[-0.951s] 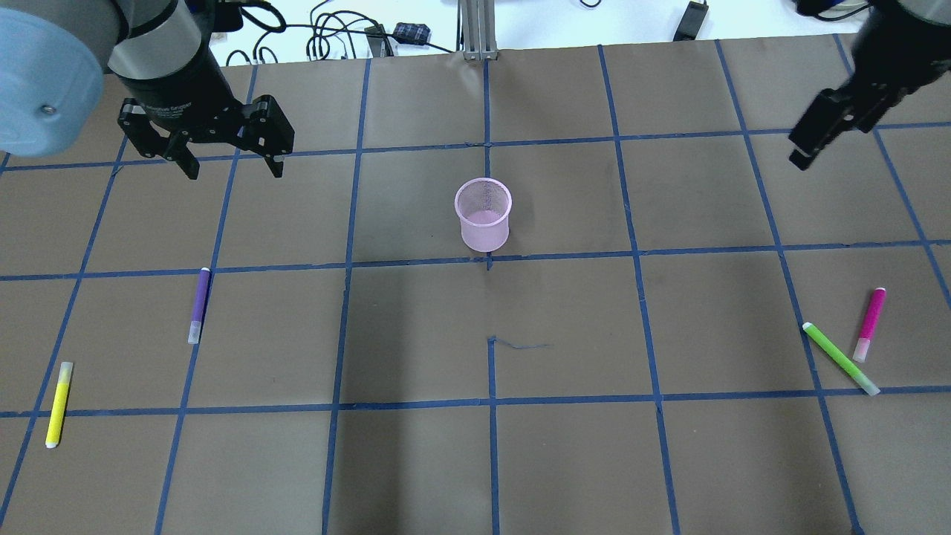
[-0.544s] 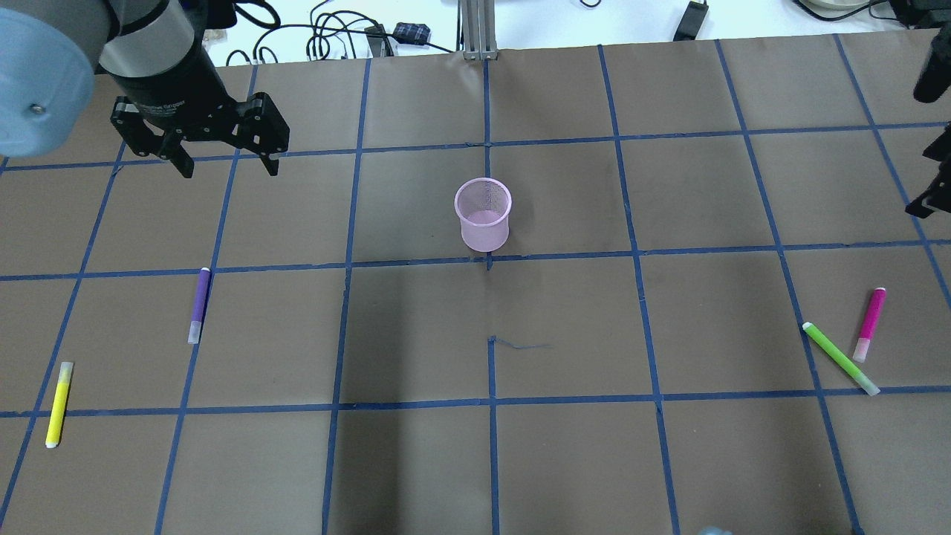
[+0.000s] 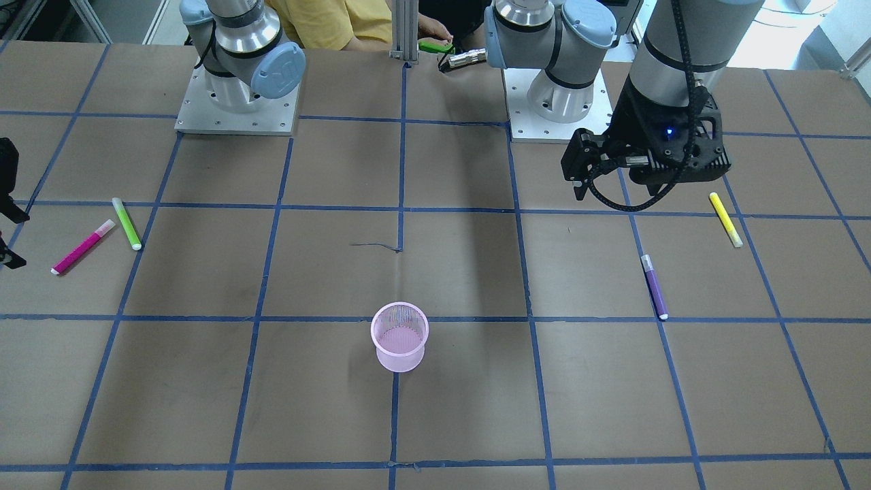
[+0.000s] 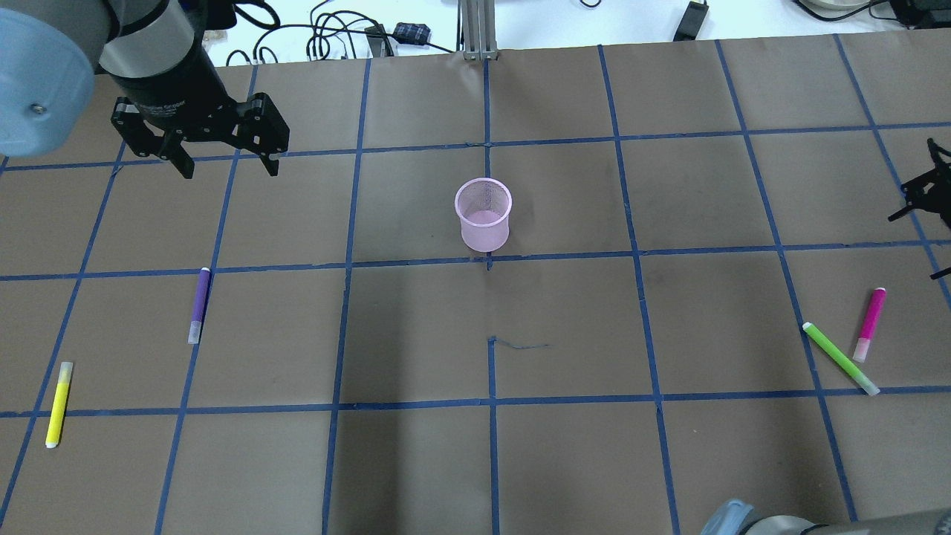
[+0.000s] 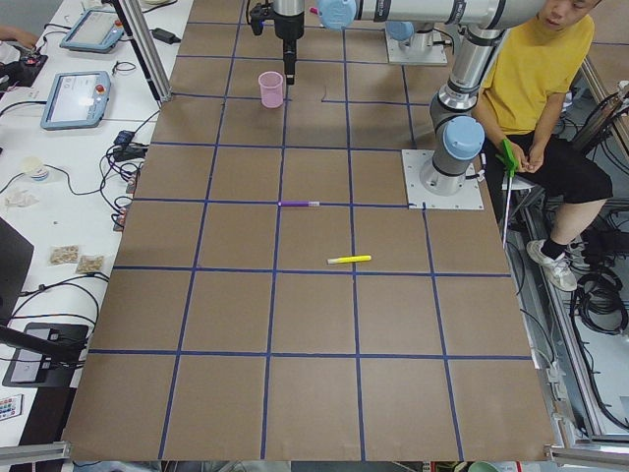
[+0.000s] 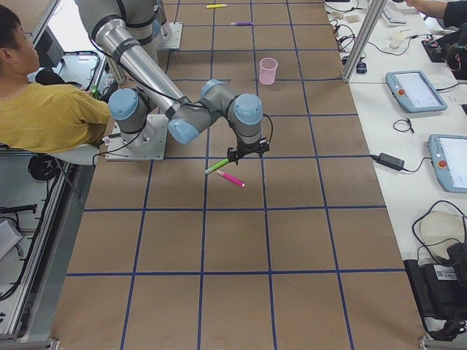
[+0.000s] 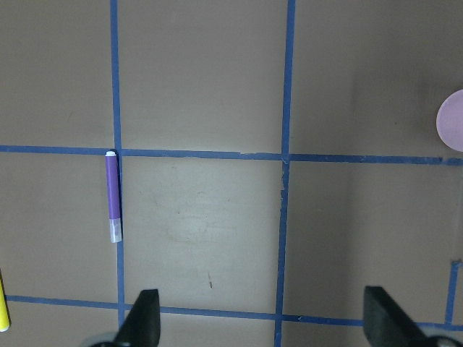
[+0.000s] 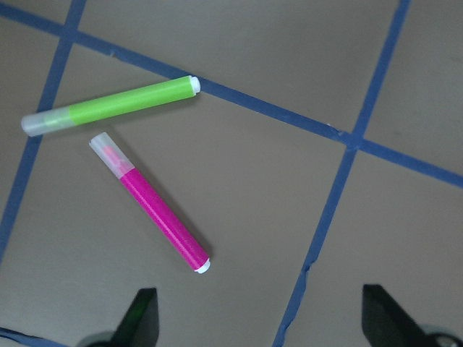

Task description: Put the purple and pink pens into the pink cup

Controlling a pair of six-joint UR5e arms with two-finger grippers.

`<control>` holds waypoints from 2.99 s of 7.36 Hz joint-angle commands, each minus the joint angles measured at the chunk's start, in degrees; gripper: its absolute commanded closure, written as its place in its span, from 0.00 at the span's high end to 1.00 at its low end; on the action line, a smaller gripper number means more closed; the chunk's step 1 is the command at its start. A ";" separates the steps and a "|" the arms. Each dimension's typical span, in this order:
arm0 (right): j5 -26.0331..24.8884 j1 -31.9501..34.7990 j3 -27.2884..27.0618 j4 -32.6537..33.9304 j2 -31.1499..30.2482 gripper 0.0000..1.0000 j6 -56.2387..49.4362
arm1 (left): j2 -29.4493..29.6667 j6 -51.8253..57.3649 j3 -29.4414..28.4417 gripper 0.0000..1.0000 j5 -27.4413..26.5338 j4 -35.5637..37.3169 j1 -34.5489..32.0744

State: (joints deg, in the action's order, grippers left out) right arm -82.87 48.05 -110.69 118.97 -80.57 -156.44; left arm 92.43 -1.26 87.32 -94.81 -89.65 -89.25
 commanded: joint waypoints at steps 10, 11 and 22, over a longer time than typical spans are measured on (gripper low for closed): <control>-7.04 -0.85 0.30 0.91 11.58 0.69 -17.85 | -0.06 0.29 0.05 1.00 0.42 0.00 0.57; -7.05 -0.85 -0.22 0.91 12.27 0.68 -18.02 | -0.14 0.21 0.05 1.00 0.42 0.00 0.57; -7.04 2.64 13.40 -13.03 0.00 0.00 17.05 | 6.07 25.02 4.60 1.00 0.68 1.65 19.44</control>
State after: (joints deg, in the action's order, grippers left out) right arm -89.39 48.53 -99.16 110.98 -76.93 -150.01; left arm 96.06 16.27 89.92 -94.09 -89.47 -73.88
